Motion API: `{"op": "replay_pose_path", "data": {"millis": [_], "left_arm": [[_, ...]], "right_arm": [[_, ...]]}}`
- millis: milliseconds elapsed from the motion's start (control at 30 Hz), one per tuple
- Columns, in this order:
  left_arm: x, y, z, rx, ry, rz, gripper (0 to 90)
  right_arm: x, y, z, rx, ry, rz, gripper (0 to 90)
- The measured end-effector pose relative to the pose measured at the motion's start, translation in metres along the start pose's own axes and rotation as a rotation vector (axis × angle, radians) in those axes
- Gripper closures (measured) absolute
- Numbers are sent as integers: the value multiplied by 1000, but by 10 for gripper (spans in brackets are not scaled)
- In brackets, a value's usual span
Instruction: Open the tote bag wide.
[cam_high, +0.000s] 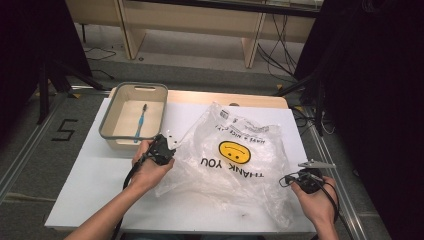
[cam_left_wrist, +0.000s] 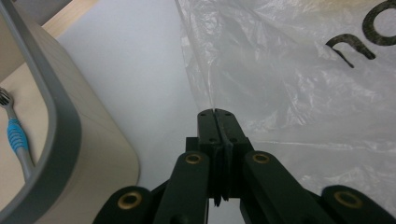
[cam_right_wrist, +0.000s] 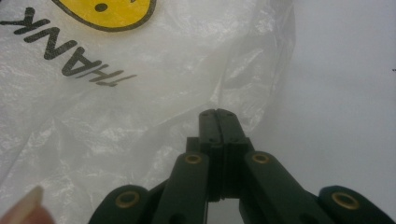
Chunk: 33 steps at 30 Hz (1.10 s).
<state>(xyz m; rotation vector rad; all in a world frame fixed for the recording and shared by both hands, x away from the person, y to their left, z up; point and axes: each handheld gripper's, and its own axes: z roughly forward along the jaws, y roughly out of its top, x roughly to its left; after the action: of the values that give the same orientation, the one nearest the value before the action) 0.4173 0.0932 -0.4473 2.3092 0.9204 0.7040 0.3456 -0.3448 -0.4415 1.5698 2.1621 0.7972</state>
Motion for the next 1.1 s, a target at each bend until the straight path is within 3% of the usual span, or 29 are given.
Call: {"op": "replay_pose_path", "data": {"millis": [367,533,567,600,633,700,767,900,933,1100], "left_arm": [[3,0,10,-17,12,5,865],[2,0,6,-54,25,19,643],[2,0,4,-64,32,24,643],[1,0,2,-70,34,33,565],[0,0,0,-82,36,35,565],[-1,0,-5,-91,38,45,512],[-4,-1,-10,-111,29,45,471],[-9,-3,-21,-130,-4,50,441],[-10,-5,-24,-133,-8,51,441],[-13,-16,-36,-132,-33,47,405]], "right_arm": [[1,-1,7,22,15,-14,867],[8,5,-8,-44,-11,-75,720],[8,5,-8,-44,-11,-75,720],[12,9,-16,-90,-14,-115,685],[12,9,-16,-90,-14,-115,685],[19,13,-21,-129,0,-160,653],[32,18,-20,-157,49,-225,627],[51,21,-11,-147,130,-297,596],[51,21,-11,-147,130,-297,596],[73,23,2,-115,215,-386,554]]}}
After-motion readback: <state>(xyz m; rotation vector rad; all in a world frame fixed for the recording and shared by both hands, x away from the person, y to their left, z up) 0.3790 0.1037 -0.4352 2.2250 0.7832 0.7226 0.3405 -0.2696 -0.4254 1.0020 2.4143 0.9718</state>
